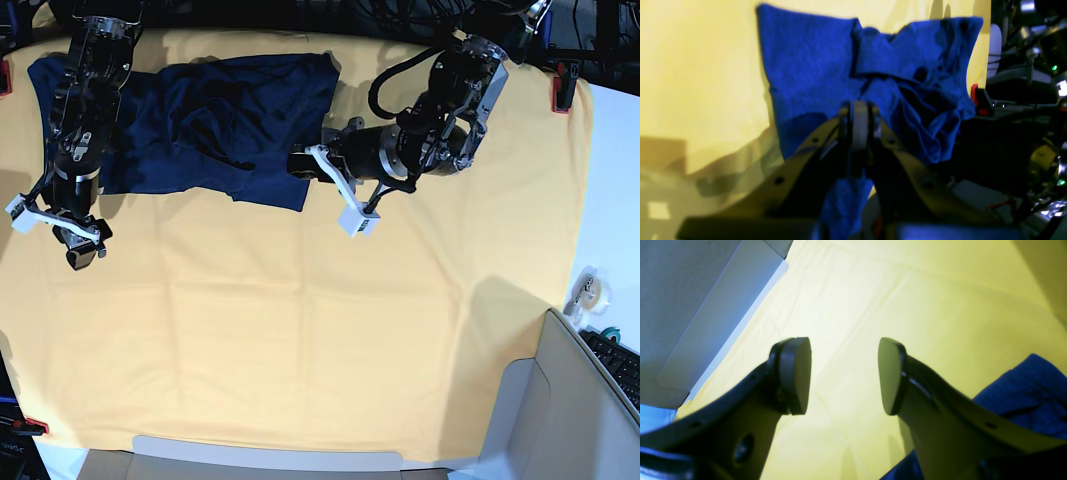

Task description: Fold the T-shirt properly

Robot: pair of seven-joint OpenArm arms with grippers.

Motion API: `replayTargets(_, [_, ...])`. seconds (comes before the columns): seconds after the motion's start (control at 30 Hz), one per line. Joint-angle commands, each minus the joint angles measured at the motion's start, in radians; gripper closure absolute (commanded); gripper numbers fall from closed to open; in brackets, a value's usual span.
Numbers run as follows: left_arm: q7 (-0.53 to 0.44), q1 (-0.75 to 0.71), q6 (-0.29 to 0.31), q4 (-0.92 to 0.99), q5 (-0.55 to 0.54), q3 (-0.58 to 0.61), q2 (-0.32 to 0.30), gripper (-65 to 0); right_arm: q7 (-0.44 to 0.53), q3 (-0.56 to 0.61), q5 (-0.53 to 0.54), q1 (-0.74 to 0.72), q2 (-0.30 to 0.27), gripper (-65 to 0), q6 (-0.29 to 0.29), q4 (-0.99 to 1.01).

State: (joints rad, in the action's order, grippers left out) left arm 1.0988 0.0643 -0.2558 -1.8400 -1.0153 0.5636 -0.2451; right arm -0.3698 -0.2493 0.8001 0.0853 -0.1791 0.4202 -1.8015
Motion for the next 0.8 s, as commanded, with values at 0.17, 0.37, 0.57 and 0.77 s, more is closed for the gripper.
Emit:
replayTargets(0.17, [0.007, 0.016, -0.015, -0.013, 0.031, 0.123, 0.003, -0.1, 0.021, -0.002, -0.003, -0.014, -0.012, -31.9, -0.011, -0.017])
replayTargets(0.37, [0.008, 0.010, -0.015, -0.013, 0.102, 0.177, 0.005, -0.1, 0.019, -0.002, -0.003, -0.014, -0.012, -31.9, -0.011, -0.017])
replayTargets(0.57, [0.005, 0.004, -0.017, -0.065, 0.100, 0.106, 0.007, -0.1, 0.018, -0.002, -0.003, -0.014, -0.012, -31.9, -0.011, -0.017])
replayTargets(0.77, [0.005, 0.002, -0.017, -0.071, 0.105, -0.009, 0.007, -0.1, 0.018, 0.000, -0.003, -0.014, -0.010, -31.9, -0.011, -0.017])
